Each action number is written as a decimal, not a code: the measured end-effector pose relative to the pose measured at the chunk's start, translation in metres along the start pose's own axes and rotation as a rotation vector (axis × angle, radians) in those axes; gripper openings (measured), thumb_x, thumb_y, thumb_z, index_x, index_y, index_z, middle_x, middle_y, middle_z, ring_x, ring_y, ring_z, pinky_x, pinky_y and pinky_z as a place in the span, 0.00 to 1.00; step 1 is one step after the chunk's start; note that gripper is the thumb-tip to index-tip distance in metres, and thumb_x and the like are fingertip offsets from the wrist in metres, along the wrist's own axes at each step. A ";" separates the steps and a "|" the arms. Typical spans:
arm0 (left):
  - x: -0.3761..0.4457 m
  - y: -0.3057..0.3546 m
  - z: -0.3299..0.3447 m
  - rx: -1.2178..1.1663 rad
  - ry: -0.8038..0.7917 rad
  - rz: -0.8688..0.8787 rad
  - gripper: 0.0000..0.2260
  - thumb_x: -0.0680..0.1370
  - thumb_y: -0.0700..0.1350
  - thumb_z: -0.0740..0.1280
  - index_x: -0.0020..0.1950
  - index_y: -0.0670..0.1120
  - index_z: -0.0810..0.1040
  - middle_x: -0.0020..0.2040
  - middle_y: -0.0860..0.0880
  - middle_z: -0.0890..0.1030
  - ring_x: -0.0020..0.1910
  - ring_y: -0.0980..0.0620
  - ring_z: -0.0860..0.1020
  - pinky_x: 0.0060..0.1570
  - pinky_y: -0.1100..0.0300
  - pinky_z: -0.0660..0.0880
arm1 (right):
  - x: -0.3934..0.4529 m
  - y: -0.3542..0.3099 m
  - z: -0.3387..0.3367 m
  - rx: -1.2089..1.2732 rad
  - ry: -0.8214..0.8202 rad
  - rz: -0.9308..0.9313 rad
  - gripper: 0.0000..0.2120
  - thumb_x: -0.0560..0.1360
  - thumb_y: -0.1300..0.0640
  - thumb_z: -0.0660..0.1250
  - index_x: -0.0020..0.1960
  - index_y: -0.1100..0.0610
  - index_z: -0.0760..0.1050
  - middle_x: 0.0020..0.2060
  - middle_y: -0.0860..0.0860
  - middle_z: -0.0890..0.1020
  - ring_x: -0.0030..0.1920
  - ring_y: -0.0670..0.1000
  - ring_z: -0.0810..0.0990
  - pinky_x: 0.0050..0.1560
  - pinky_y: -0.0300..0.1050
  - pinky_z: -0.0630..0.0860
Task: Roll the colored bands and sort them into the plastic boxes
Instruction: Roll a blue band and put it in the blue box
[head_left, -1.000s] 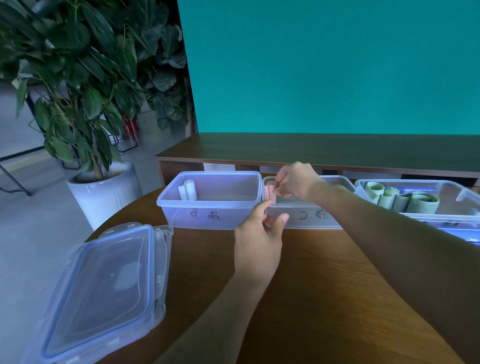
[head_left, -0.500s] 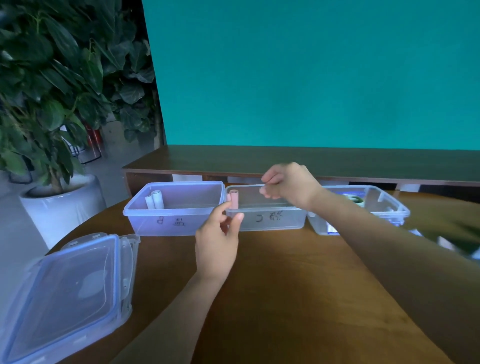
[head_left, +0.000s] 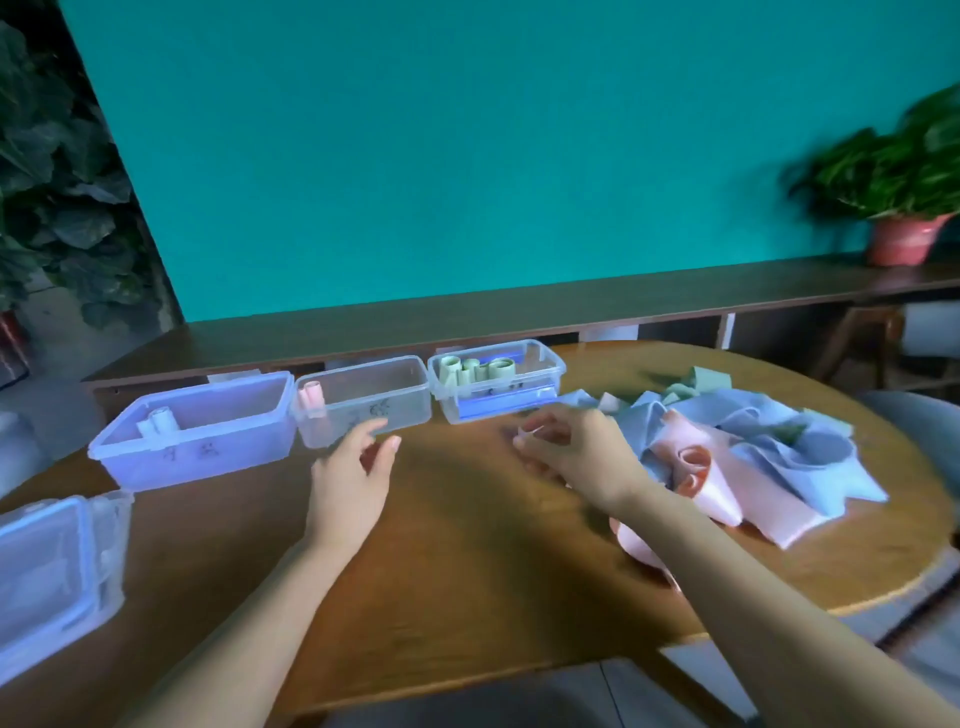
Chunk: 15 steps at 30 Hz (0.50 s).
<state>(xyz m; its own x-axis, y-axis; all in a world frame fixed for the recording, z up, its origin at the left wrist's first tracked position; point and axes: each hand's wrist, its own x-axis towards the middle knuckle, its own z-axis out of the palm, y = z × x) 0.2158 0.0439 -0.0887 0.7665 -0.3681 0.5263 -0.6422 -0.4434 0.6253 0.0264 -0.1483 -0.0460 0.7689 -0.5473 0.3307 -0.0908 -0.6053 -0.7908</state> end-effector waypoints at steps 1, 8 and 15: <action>-0.009 0.016 0.009 -0.043 -0.027 0.003 0.14 0.80 0.53 0.68 0.64 0.51 0.80 0.55 0.50 0.85 0.54 0.49 0.82 0.55 0.62 0.70 | -0.010 0.004 -0.008 0.012 0.033 0.012 0.02 0.77 0.52 0.73 0.48 0.47 0.81 0.36 0.45 0.85 0.34 0.42 0.82 0.37 0.34 0.77; -0.065 0.138 0.069 -0.339 -0.211 0.119 0.10 0.79 0.49 0.71 0.60 0.53 0.81 0.48 0.60 0.83 0.48 0.65 0.79 0.50 0.68 0.76 | -0.061 0.029 -0.057 0.043 0.276 0.007 0.04 0.79 0.54 0.70 0.54 0.53 0.80 0.35 0.42 0.84 0.33 0.38 0.82 0.34 0.27 0.73; -0.068 0.230 0.109 -0.388 -0.303 0.254 0.09 0.79 0.49 0.71 0.58 0.54 0.82 0.46 0.62 0.81 0.49 0.66 0.78 0.46 0.73 0.75 | -0.071 0.063 -0.126 -0.081 0.510 0.089 0.06 0.79 0.52 0.69 0.50 0.54 0.82 0.36 0.46 0.85 0.34 0.43 0.81 0.36 0.32 0.73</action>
<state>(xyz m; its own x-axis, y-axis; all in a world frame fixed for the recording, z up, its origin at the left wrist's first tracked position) 0.0163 -0.1220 -0.0432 0.5169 -0.6684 0.5349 -0.7173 0.0028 0.6968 -0.1138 -0.2200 -0.0545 0.3516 -0.7983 0.4889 -0.2057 -0.5754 -0.7916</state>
